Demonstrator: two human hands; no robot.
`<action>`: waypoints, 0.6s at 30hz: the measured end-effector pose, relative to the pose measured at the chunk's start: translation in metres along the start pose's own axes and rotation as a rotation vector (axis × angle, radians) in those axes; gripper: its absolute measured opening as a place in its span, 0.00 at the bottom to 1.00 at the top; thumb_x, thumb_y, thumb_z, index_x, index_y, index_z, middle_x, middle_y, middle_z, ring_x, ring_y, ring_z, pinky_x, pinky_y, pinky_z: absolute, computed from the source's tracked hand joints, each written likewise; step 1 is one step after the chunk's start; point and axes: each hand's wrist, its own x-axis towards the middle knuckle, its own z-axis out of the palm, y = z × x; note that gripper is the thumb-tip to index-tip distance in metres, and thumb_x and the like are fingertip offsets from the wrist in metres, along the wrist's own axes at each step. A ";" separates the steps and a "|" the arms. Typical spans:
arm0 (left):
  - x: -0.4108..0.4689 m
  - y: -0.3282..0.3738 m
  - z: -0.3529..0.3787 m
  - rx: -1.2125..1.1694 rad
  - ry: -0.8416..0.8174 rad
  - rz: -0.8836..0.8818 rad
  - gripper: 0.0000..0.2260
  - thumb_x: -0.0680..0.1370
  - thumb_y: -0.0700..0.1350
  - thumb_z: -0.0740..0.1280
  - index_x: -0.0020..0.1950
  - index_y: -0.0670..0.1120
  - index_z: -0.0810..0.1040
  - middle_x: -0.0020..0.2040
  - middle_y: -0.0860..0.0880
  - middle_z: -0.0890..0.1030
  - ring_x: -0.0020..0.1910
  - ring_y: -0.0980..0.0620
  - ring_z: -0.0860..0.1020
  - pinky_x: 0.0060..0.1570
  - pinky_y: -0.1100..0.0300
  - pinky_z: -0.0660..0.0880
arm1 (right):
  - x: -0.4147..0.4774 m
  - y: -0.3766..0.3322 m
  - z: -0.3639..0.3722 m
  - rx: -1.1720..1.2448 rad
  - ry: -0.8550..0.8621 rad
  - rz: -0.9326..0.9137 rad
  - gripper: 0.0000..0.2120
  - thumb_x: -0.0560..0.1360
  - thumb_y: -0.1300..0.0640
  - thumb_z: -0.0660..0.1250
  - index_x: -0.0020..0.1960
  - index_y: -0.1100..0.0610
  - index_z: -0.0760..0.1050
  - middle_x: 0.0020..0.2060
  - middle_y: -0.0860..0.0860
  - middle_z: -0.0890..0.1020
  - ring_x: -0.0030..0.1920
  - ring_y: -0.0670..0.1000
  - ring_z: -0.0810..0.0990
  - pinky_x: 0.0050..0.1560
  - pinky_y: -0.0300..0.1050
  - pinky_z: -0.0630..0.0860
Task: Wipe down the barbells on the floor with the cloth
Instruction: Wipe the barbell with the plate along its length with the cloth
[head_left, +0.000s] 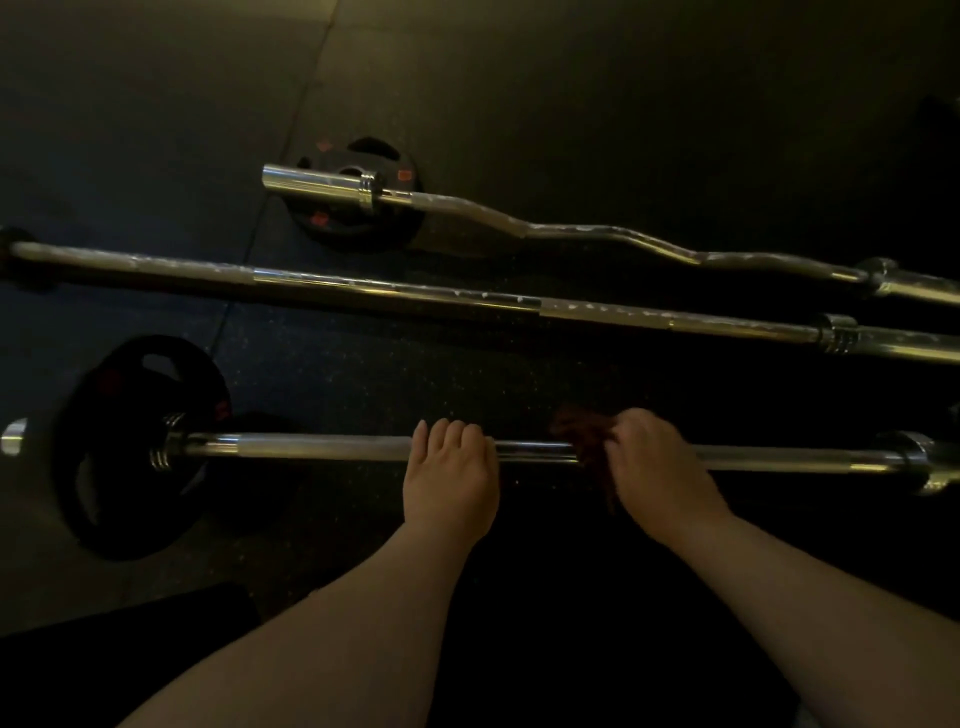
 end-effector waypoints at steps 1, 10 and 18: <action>0.000 -0.001 0.000 -0.015 0.010 -0.021 0.15 0.85 0.51 0.51 0.66 0.50 0.71 0.67 0.51 0.73 0.73 0.50 0.66 0.79 0.48 0.48 | -0.001 0.005 -0.002 0.001 0.076 0.138 0.13 0.84 0.55 0.56 0.61 0.61 0.74 0.60 0.56 0.74 0.61 0.59 0.74 0.61 0.53 0.73; -0.005 0.012 -0.009 0.022 -0.109 -0.100 0.28 0.83 0.46 0.61 0.81 0.45 0.56 0.82 0.45 0.54 0.81 0.45 0.46 0.78 0.45 0.41 | -0.003 -0.086 0.030 -0.001 -0.094 -0.165 0.17 0.85 0.54 0.58 0.72 0.54 0.71 0.76 0.48 0.65 0.78 0.50 0.58 0.76 0.44 0.56; -0.025 -0.021 -0.023 -0.044 -0.022 -0.241 0.27 0.84 0.44 0.58 0.82 0.45 0.52 0.83 0.45 0.48 0.81 0.47 0.43 0.80 0.44 0.45 | 0.003 -0.101 0.027 0.021 0.039 0.228 0.17 0.82 0.57 0.61 0.70 0.58 0.68 0.70 0.54 0.69 0.71 0.56 0.66 0.73 0.51 0.68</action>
